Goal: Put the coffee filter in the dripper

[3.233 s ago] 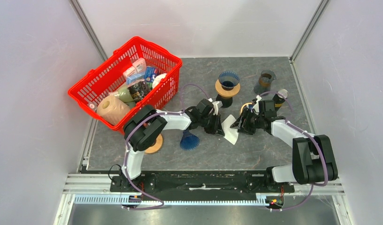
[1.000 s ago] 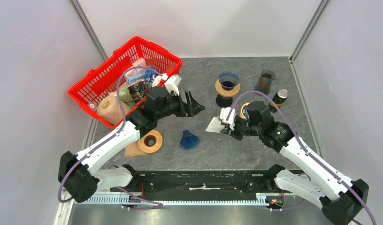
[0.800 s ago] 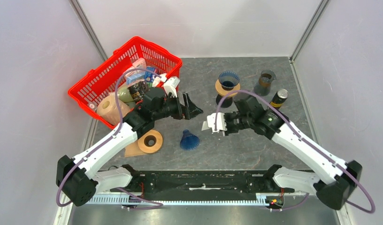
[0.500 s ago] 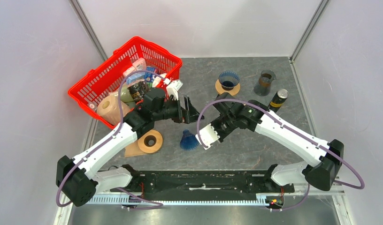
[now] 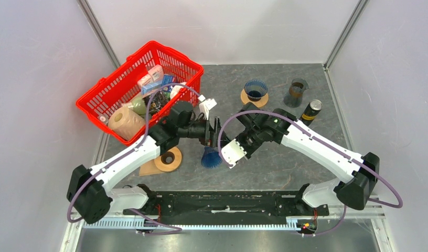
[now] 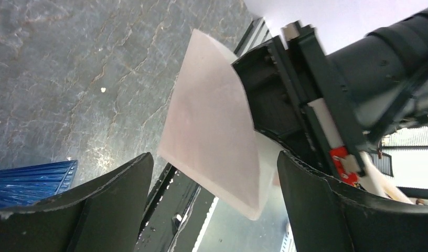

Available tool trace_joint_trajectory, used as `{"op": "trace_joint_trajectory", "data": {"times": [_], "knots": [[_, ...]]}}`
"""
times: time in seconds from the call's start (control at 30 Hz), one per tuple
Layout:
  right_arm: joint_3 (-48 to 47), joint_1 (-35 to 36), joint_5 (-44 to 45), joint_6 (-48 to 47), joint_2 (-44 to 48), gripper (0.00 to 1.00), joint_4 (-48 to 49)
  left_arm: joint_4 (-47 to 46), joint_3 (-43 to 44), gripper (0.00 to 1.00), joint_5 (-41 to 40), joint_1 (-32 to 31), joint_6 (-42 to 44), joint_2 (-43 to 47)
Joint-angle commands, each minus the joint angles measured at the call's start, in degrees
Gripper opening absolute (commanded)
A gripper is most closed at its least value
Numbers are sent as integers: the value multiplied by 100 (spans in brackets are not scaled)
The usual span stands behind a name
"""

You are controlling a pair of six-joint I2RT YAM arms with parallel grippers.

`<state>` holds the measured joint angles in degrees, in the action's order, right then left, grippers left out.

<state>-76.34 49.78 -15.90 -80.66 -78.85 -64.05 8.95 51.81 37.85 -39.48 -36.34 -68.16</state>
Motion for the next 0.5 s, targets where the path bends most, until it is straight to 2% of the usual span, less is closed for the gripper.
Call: {"op": "trace_joint_trajectory", "data": {"times": [0.0,0.17,0.47], "knots": [[-273,32,102,-13,4,0,-107,-24,208,95,-53,-128,264,-205],[-246,27,67,-47,54,0,-104,456,347,93,-767,-147,398,-331],[-247,33,54,-194,26,0,-107,133,478,84,-584,-175,161,-597]]}}
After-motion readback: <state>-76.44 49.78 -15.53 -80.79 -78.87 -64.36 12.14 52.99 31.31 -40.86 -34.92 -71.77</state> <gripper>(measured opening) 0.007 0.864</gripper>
